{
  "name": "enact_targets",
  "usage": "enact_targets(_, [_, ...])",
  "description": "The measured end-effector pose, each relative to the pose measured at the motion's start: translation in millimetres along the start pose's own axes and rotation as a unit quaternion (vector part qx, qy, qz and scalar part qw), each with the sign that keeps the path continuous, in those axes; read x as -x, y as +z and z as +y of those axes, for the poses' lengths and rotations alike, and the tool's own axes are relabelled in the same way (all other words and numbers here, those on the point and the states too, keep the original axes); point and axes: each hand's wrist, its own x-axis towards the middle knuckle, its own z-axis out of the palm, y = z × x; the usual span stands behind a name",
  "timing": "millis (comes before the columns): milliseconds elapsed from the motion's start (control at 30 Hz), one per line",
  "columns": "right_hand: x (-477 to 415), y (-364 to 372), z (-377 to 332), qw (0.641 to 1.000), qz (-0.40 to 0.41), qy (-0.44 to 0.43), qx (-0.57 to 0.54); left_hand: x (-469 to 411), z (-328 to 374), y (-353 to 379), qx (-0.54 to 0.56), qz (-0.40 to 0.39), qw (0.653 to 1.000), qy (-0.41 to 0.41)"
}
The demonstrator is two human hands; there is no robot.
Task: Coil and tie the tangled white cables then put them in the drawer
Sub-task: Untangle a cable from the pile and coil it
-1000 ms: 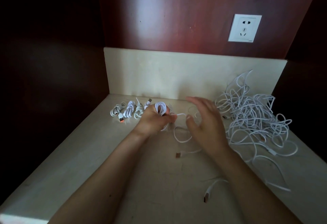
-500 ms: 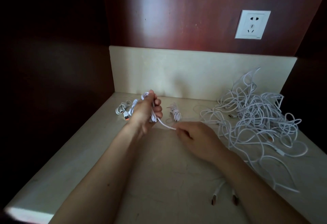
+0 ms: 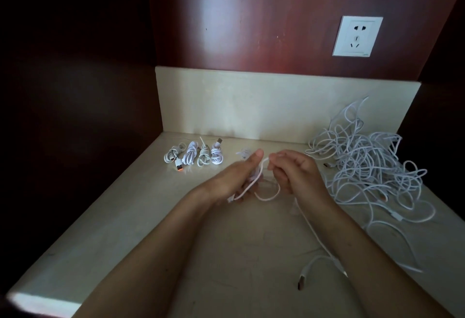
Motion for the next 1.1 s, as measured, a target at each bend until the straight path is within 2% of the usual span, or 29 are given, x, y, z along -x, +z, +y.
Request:
enact_targets(67, [-4,-3,4,0.999,0.024,0.007,0.025,4,5,3,0.071,-0.086,0.993,-0.037])
enact_targets(167, [-8,-3,12,0.998,0.044,0.008,0.054,8,8,5,0.046,-0.155,0.987,-0.009])
enact_targets(267, [-9,2,17,0.995,0.044,0.004,0.088,9,4,0,-0.025,-0.151,0.988,0.034])
enact_targets(367, [-8,4,17,0.992,0.04,0.024,0.12,9,2,-2,-0.023,-0.14,0.988,0.058])
enact_targets(467, [-3,3,10,0.991,-0.011,0.088,0.102,11,5,-2,-0.031,-0.159,0.984,0.077])
enact_targets(533, [0,4,6,0.988,-0.037,0.098,0.111,13,8,-1,-0.035,-0.18,0.981,0.072])
enact_targets(633, [1,3,2,0.992,-0.054,0.101,0.058,14,11,1,-0.036,-0.177,0.982,0.049])
enact_targets(800, [5,-2,-4,0.977,-0.15,0.151,-0.017,10,5,-1,-0.038,-0.135,0.99,0.025])
enact_targets(867, [3,-4,-2,0.977,-0.14,0.152,-0.059,7,5,0,-0.025,-0.127,0.991,0.045])
enact_targets(1000, [0,-7,1,0.975,-0.111,0.155,-0.111,6,11,2,-0.068,-0.151,0.979,0.117])
enact_targets(1100, [1,-8,-2,0.976,-0.124,0.128,-0.128,7,11,7,-0.024,-0.145,0.978,0.148])
